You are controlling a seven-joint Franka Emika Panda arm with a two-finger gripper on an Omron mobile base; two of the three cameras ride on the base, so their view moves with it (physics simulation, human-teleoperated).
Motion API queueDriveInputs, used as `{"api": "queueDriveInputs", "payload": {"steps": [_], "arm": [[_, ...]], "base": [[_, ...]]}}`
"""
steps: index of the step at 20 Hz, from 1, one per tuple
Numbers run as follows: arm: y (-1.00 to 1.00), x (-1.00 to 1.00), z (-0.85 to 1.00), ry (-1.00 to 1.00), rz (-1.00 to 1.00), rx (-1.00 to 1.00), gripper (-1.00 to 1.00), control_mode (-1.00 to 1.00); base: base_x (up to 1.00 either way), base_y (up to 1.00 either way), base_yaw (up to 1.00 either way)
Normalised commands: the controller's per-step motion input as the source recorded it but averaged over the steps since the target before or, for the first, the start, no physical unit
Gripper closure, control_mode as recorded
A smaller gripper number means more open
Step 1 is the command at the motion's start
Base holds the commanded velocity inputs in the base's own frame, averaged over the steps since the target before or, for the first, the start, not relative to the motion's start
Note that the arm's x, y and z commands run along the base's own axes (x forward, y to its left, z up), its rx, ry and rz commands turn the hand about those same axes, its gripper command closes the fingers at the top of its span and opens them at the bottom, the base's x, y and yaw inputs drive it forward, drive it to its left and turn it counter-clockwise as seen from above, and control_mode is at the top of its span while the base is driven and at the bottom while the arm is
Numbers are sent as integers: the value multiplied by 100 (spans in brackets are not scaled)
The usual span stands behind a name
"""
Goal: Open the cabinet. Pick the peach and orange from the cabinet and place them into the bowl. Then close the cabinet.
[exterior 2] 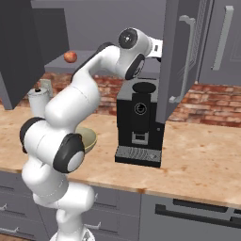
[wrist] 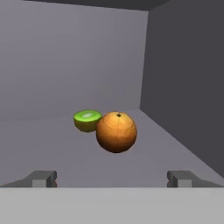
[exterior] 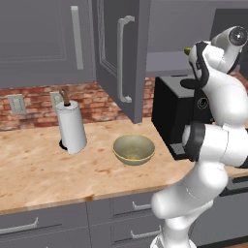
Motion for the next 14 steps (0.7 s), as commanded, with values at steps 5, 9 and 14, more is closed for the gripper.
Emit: {"api": "queueDriveInputs", "payload": {"steps": [5,9,14], "arm": [[-14,6,-7,1,0,0,-100,-100],[0,3,-10,3,0,0,-100,-100],[0,14,-17,2,0,0,-100,-100]], "base": [[0,0,0],[0,0,0],[0,0,0]]}}
